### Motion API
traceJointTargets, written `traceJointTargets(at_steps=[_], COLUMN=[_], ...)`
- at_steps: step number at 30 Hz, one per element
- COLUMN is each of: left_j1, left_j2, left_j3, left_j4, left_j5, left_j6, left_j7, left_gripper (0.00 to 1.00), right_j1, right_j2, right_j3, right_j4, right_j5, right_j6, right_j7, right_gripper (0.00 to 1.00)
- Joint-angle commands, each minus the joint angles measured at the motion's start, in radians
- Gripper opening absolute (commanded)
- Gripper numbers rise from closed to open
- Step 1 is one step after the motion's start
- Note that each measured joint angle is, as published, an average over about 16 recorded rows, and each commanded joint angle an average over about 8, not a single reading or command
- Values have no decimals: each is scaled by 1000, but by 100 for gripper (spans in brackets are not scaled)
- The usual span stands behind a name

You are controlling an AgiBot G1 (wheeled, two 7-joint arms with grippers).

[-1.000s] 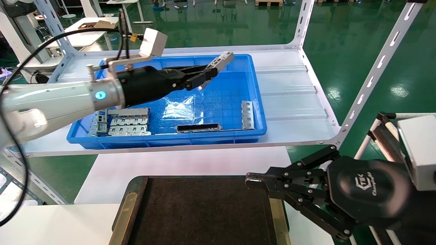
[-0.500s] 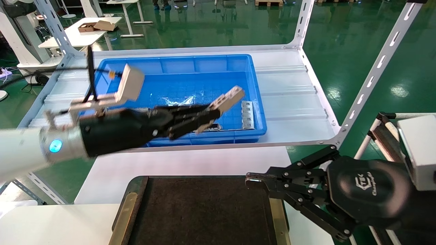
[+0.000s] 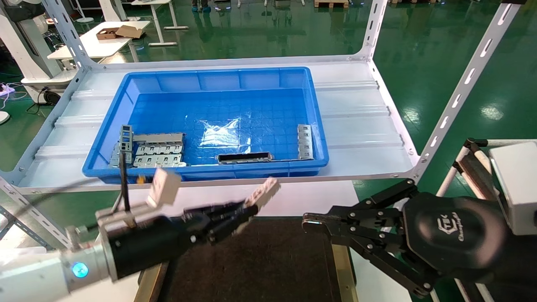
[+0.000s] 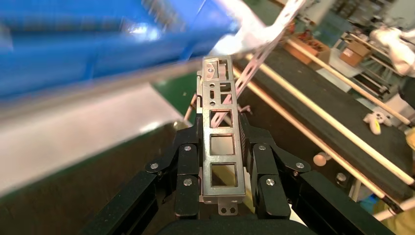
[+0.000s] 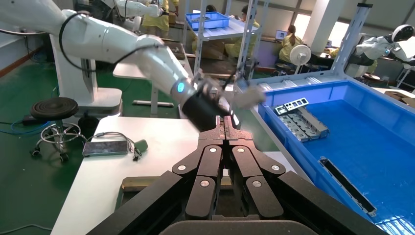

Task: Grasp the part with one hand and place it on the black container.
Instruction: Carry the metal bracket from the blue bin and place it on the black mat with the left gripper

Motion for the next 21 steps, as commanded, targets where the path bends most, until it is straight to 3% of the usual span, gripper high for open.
traceJointTargets(at_steps=[1,13,21], left_j1=[34,156,212], left_j2=[9,114,193], left_j3=[12,90,140], left_j4=[-4,0,23], left_j5=[5,32,61], left_j6=[-39,-227,-447], left_j7=[-11,-80,-125], left_gripper=[0,0,0], right_j1=[0,0,0], right_j2=[0,0,1], right_j3=[0,-1,-1], right_j4=[0,0,0], right_j5=[0,1,1], right_j6=[0,0,1], right_j7=[0,0,-1], right_gripper=[0,0,0])
